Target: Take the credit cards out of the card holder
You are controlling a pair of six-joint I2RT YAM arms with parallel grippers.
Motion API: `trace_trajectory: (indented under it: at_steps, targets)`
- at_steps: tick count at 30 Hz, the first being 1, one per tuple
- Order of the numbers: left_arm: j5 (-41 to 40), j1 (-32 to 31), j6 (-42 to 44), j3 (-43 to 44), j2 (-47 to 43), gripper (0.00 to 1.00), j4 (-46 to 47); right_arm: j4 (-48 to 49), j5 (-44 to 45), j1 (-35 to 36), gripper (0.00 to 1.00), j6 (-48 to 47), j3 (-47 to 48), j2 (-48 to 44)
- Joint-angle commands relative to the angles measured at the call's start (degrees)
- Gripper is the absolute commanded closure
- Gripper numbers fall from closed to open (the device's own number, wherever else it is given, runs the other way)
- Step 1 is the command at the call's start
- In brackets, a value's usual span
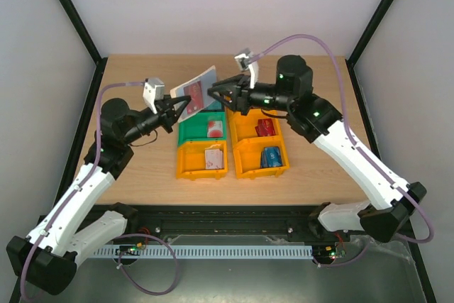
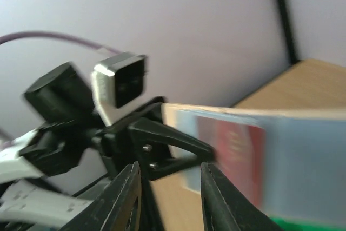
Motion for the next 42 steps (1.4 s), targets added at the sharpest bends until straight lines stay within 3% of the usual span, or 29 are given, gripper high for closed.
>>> trace_trajectory:
  at_steps: [1, 4, 8, 11, 13, 20, 26, 31, 37, 42]
  targets:
    - [15.4, 0.3, -3.0, 1.2, -1.6, 0.98, 10.4, 7.5, -12.3, 1.7, 0.68, 1.5, -0.9, 3.1]
    - [22.5, 0.4, -5.0, 0.3, -1.9, 0.98, 15.8, 7.5, -11.0, 1.6, 0.65, -0.4, -1.0, 3.0]
    - [24.7, 0.8, -4.6, 0.3, -1.6, 0.98, 17.4, 4.7, -12.0, 1.7, 0.64, -2.2, 0.6, 3.9]
    - [25.2, 0.9, -4.2, 0.3, -1.3, 0.98, 18.3, 5.4, -14.1, 1.7, 0.77, -1.4, 0.1, 3.8]
    - [25.3, 0.8, -4.4, 0.3, -1.1, 0.98, 18.9, 6.6, -14.5, 1.7, 0.80, -0.4, -0.6, 3.8]
    - [25.1, 0.8, -4.2, 0.9, -0.8, 0.97, 18.1, 7.4, -16.1, 0.0, 0.76, -2.7, -0.4, 1.0]
    - [25.3, 0.8, -2.4, 1.2, -1.2, 0.98, 18.4, 3.0, -7.0, -3.3, 0.75, -4.3, -0.4, -0.4]
    - [25.3, 0.7, -1.9, 1.0, -1.1, 0.98, 18.9, 6.1, -13.0, -3.3, 0.75, -0.7, -0.6, 1.5]
    - [24.8, 0.6, -2.1, 1.0, -1.1, 0.98, 18.3, 6.1, -14.7, -3.0, 0.67, -1.6, -0.2, 1.7]
    - [24.8, 0.6, -1.4, 1.2, -1.7, 0.98, 17.5, 3.6, -8.1, -6.4, 0.38, -6.1, -2.7, -2.4]
